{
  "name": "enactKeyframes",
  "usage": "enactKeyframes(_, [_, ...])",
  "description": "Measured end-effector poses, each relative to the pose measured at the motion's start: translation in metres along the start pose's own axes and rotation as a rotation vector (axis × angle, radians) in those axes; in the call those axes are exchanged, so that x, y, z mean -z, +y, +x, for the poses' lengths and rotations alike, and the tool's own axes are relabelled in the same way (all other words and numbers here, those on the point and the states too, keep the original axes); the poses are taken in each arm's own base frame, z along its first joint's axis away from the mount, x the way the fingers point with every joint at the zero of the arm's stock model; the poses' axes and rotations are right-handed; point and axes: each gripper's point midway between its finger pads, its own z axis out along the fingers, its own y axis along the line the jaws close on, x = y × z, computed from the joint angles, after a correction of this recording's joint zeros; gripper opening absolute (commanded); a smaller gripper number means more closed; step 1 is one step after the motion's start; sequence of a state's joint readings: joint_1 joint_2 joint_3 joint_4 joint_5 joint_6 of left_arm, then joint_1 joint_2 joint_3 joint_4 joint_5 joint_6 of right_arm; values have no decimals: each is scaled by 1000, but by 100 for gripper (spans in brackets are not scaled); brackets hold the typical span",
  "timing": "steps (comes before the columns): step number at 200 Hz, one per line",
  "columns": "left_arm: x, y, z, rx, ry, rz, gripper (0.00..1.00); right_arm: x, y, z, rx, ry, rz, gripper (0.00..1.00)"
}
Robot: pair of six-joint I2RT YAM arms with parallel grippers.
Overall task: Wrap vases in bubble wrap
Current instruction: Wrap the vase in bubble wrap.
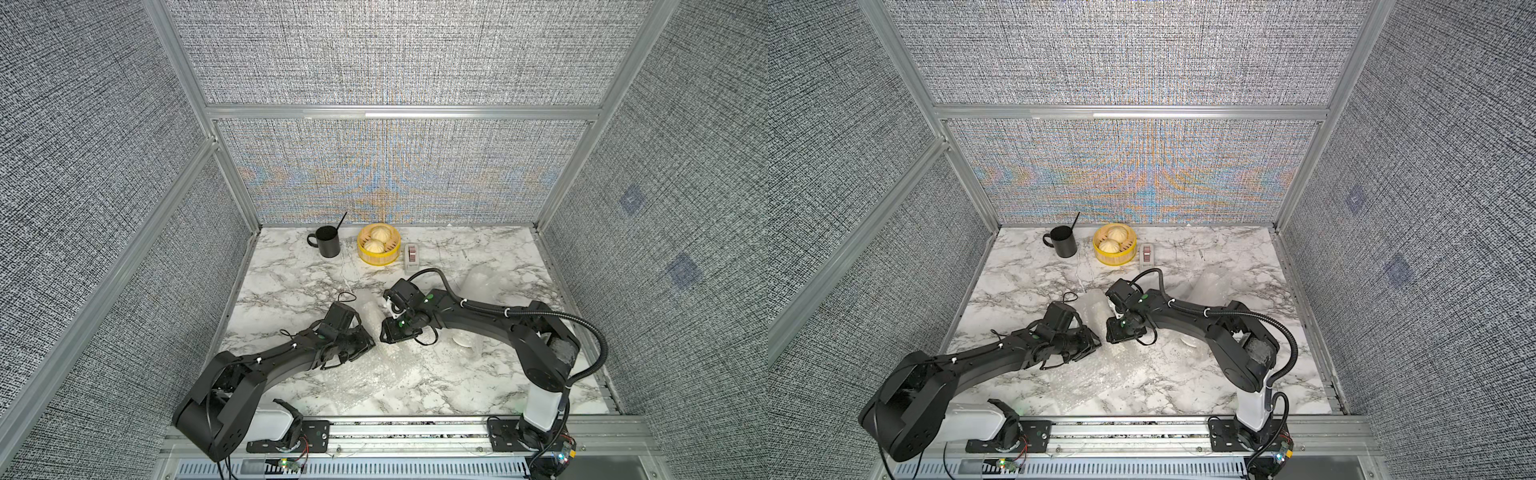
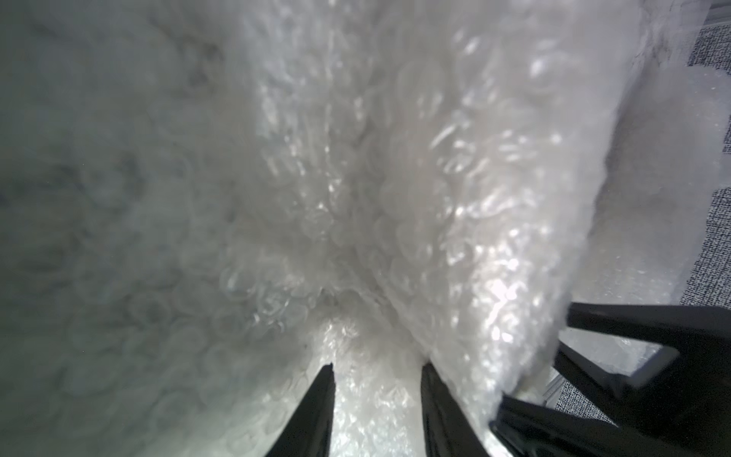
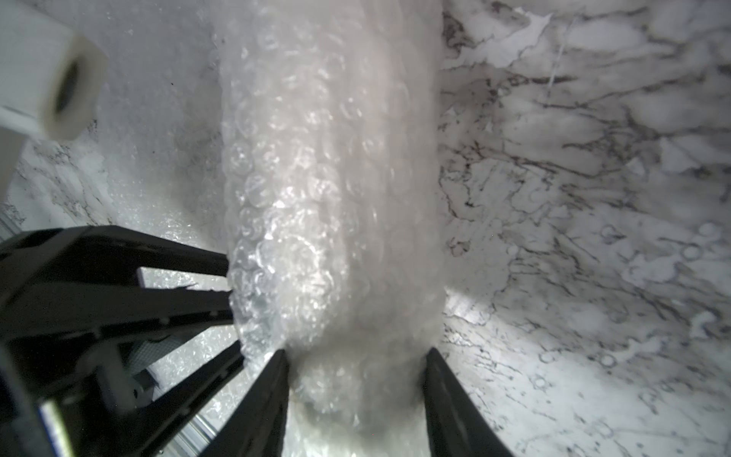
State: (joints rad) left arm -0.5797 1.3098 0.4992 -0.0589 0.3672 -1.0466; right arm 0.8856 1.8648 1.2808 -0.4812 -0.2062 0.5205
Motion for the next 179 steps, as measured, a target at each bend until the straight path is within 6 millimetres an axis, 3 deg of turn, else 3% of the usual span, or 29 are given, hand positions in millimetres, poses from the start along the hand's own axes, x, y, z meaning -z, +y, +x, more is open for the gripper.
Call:
enactKeyframes(66, [28,-35,-27,11,-86,80,42,0,5,0,32,-21,27,49])
enactKeyframes(97, [37,-24,-33,33,-134,49,44,0,6,0,36,-26,34,49])
enactKeyframes(136, [31,-25,-39,70,-120,21,56,0,7,0,43,-33,43,49])
enactKeyframes(156, [23,-37,-48,64,-112,32,57,0,8,-1,46,-36,47,49])
enactKeyframes(179, [10,-34,-48,74,-78,20,57,1,8,-1,46,-39,50,50])
